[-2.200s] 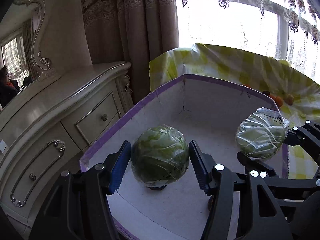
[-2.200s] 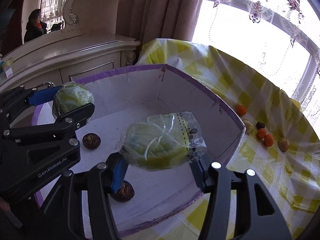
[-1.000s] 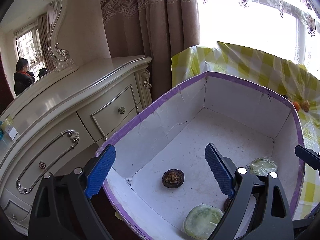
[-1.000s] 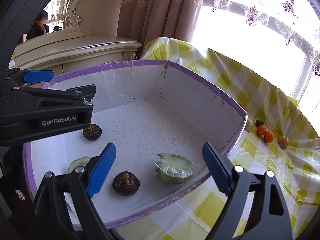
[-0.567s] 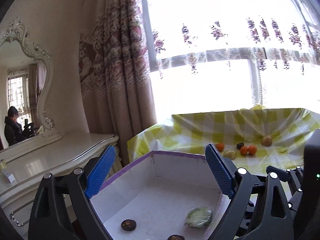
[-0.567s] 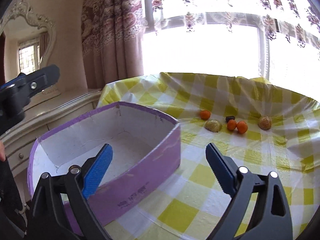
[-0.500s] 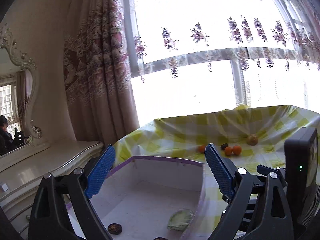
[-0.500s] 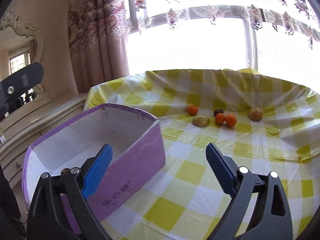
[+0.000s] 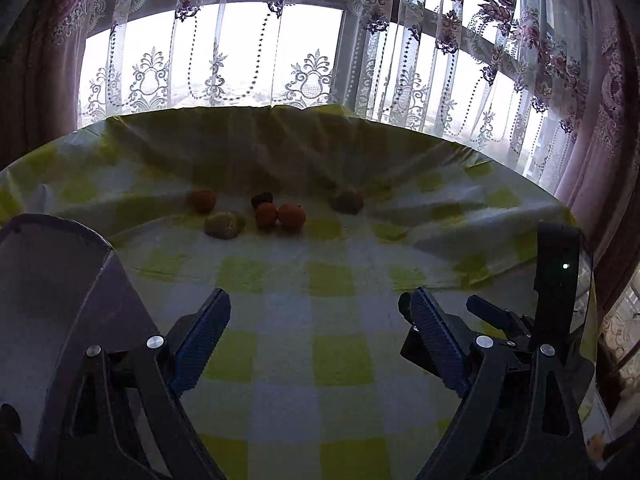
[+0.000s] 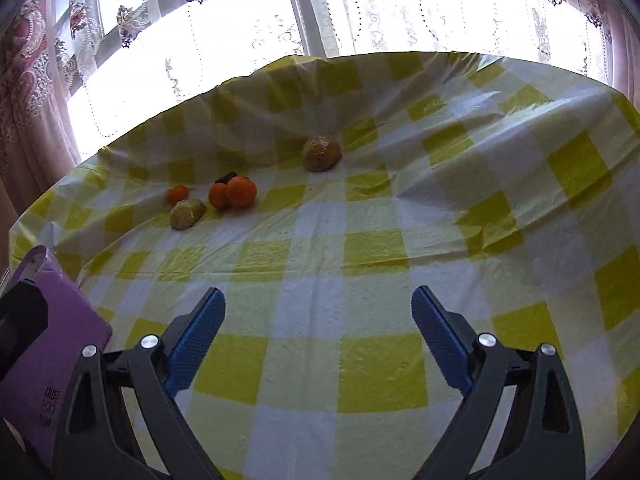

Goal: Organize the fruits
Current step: 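Move both open grippers back over the table, then reach the right gripper toward the plastic-wrapped brown fruit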

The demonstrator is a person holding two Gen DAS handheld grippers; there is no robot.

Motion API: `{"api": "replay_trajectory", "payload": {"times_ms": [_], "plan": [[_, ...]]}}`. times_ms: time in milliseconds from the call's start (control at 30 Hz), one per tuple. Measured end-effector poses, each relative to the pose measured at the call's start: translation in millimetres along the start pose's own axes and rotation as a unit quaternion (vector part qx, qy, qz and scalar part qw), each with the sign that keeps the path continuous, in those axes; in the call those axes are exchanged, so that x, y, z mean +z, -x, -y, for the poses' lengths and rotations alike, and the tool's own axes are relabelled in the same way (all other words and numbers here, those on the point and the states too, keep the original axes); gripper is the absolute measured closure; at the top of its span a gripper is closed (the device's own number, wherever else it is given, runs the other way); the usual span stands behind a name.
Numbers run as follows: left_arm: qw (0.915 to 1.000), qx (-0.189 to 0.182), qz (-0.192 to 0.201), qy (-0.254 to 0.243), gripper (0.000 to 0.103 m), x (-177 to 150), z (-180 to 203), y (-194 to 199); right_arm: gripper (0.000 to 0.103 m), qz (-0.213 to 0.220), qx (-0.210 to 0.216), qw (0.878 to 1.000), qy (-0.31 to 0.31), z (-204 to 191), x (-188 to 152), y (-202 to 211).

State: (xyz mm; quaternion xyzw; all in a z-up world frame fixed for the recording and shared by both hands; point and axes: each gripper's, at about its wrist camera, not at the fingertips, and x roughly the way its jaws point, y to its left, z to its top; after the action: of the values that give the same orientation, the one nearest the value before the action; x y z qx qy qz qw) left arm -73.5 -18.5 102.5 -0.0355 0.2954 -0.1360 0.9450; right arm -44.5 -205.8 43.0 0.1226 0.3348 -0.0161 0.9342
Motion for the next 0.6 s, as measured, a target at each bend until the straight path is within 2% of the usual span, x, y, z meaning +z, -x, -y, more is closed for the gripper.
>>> {"api": "replay_trajectory", "payload": {"times_ms": [133, 233, 333, 467, 600], "plan": [[0.9981, 0.010, -0.042, 0.043, 0.015, 2, -17, -63, 0.008, -0.020, -0.029, 0.999, -0.007, 15, 11, -31], [0.9948, 0.016, -0.065, 0.077, 0.015, 3, -34, -94, 0.008, -0.036, -0.042, 0.998, -0.001, 17, 18, -51], [0.9928, 0.034, -0.066, 0.095, 0.015, 4, -50, -109, 0.008, -0.046, -0.050, 0.998, 0.009, 16, 23, -68], [0.9891, 0.055, -0.068, 0.118, 0.015, 4, -69, -124, 0.008, -0.058, -0.037, 0.998, 0.010, 15, 38, -88], [0.9849, 0.043, -0.069, 0.153, 0.015, 3, -82, -126, 0.009, -0.071, -0.019, 0.997, 0.036, 0, 54, -114]]}}
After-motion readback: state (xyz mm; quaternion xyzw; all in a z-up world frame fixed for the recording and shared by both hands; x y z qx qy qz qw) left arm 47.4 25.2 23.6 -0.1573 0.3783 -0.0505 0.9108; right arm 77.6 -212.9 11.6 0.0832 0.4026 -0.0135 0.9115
